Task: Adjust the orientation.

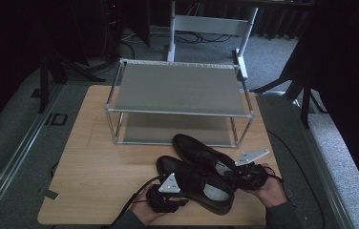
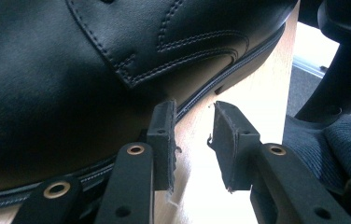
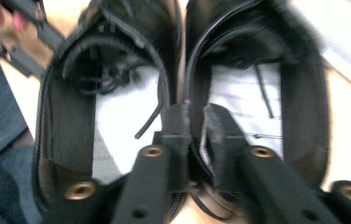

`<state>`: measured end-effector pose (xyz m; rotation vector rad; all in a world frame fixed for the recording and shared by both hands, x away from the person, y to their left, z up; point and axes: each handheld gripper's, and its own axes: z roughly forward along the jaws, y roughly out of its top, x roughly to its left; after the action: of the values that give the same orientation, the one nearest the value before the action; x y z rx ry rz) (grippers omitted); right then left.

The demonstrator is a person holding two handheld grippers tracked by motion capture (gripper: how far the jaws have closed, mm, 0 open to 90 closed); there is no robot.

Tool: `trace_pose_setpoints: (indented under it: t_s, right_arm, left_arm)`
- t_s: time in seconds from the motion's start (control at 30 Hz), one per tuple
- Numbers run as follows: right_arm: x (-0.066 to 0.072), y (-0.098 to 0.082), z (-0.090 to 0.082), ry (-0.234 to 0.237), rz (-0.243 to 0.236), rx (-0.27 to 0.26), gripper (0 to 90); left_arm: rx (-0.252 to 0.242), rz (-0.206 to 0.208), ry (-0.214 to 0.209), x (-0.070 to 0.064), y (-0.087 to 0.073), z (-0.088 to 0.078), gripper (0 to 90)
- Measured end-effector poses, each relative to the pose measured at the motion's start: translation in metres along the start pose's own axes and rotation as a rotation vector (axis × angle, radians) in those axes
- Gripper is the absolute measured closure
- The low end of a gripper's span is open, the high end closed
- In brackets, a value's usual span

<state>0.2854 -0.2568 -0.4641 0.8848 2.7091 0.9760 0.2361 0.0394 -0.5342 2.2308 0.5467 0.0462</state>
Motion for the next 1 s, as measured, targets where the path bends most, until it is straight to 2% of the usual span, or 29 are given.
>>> trace_pose_setpoints:
  t_s: [0.03, 0.1, 0.13, 0.2, 0.27, 0.3, 0.4, 0.47, 0.53, 0.6, 0.73, 1.0]
  right_arm:
    - [0.0, 0.0, -0.004, -0.005, 0.003, -0.02, 63.9]
    - [0.002, 0.003, -0.012, -0.01, 0.017, -0.055, 58.1]
    - [0.002, 0.003, -0.012, -0.01, 0.017, -0.055, 58.1]
    - [0.007, 0.007, -0.014, -0.026, 0.025, -0.069, 51.4]
    - [0.008, 0.01, -0.009, -0.023, 0.034, -0.068, 47.6]
    - [0.009, 0.011, -0.005, -0.028, 0.035, -0.056, 47.0]
    - [0.012, 0.011, 0.007, -0.097, 0.011, 0.012, 43.6]
    - [0.013, 0.01, 0.011, -0.102, 0.0, 0.046, 41.9]
    - [0.014, 0.009, 0.012, -0.102, -0.001, 0.057, 41.6]
    - [0.014, 0.006, 0.013, -0.127, -0.012, 0.102, 40.8]
    - [0.013, 0.004, 0.014, -0.12, -0.009, 0.113, 40.3]
    - [0.012, 0.009, 0.026, -0.102, -0.018, 0.213, 48.1]
  left_arm:
    - [0.0, 0.0, -0.002, 0.0, 0.0, 0.001, 69.4]
    - [0.002, 0.003, -0.006, -0.001, 0.001, 0.002, 69.4]
    - [0.002, 0.003, -0.006, -0.001, 0.001, 0.002, 69.5]
    - [0.004, 0.005, -0.007, -0.002, 0.001, 0.003, 69.4]
    - [0.006, 0.006, -0.008, -0.002, 0.001, 0.004, 69.5]
    - [0.006, 0.005, -0.008, -0.002, 0.001, 0.004, 69.5]
    - [0.006, 0.004, -0.009, -0.002, 0.0, 0.004, 69.5]
    - [0.004, 0.001, -0.01, -0.001, 0.0, 0.004, 69.5]
    - [0.006, 0.003, -0.01, -0.001, 0.0, 0.004, 69.5]
    - [0.006, 0.002, -0.009, -0.001, -0.001, 0.004, 69.5]
    - [0.002, -0.004, -0.008, -0.002, 0.0, 0.005, 69.6]
    - [-0.002, -0.008, -0.012, -0.003, 0.001, 0.009, 69.8]
